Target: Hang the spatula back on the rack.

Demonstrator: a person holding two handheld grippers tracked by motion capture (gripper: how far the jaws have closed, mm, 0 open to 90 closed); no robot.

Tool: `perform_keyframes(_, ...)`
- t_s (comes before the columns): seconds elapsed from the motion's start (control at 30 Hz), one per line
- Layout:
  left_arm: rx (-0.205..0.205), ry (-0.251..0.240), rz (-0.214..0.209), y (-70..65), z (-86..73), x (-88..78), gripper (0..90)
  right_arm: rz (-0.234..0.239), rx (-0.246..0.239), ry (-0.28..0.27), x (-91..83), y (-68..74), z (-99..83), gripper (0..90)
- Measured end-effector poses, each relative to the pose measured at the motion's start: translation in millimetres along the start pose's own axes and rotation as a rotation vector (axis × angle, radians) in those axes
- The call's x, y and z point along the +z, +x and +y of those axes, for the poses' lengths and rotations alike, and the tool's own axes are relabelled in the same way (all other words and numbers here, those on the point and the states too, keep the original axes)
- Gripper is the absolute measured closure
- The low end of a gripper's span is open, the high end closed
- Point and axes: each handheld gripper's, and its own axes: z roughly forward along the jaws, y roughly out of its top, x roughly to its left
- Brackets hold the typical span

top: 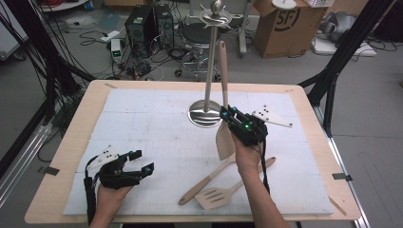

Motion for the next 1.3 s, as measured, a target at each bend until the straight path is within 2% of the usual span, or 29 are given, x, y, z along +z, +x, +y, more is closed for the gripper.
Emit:
perform_keyframes(0.37,-0.004,0.005,-0.003,1.0,-0.3,0.8,20.4,-0.019,-0.029,-0.061,-1.1,-6.8,24.7,78.4)
perform_keyframes(0.53,-0.003,0.003,-0.003,0.7,-0.2,0.6,20.4,-0.032,-0.028,-0.043,4.3,-12.0,33.5,78.4)
perform_keyframes(0.67,-0.003,0.000,-0.003,1.5,-0.3,-0.5,20.4,-0.051,-0.018,-0.038,5.9,-16.0,33.5,78.4)
perform_keyframes(0.73,-0.005,-0.003,-0.002,1.4,-0.5,-0.7,20.4,-0.050,-0.005,-0.031,7.4,-18.5,32.6,78.4)
perform_keyframes(0.93,-0.005,-0.005,-0.001,1.2,-0.4,-1.2,20.4,-0.036,-0.008,0.012,15.6,-21.8,28.5,78.4)
perform_keyframes(1.03,-0.004,-0.004,0.002,1.2,-0.4,-1.5,20.4,-0.016,0.006,0.011,18.7,-23.2,27.0,78.2)
perform_keyframes(1.1,-0.003,-0.001,0.002,1.3,-0.3,-2.0,20.4,-0.034,-0.013,0.015,20.6,-23.1,25.9,74.0)
perform_keyframes(1.13,-0.002,0.000,0.001,1.5,-0.4,-2.1,20.4,-0.035,-0.024,0.015,21.6,-23.2,25.7,61.6)
perform_keyframes(1.17,-0.002,0.002,0.001,1.5,-0.5,-2.1,20.4,-0.050,-0.032,0.008,22.3,-23.0,25.5,55.6)
perform_keyframes(1.2,-0.005,0.000,0.003,1.3,-0.8,-1.9,20.4,-0.070,-0.042,0.000,21.8,-22.5,25.7,54.4)
perform_keyframes(1.23,-0.004,0.002,0.003,1.2,-0.8,-1.9,20.4,-0.092,-0.032,-0.057,17.7,-23.3,28.2,56.2)
perform_keyframes(1.27,-0.003,0.000,0.004,1.1,-0.8,-2.0,20.4,-0.092,-0.032,-0.057,17.7,-23.3,28.2,56.2)
perform_keyframes(1.3,-0.004,-0.001,0.002,0.8,-0.8,-2.1,20.4,-0.076,0.015,-0.099,14.4,-25.5,31.6,55.7)
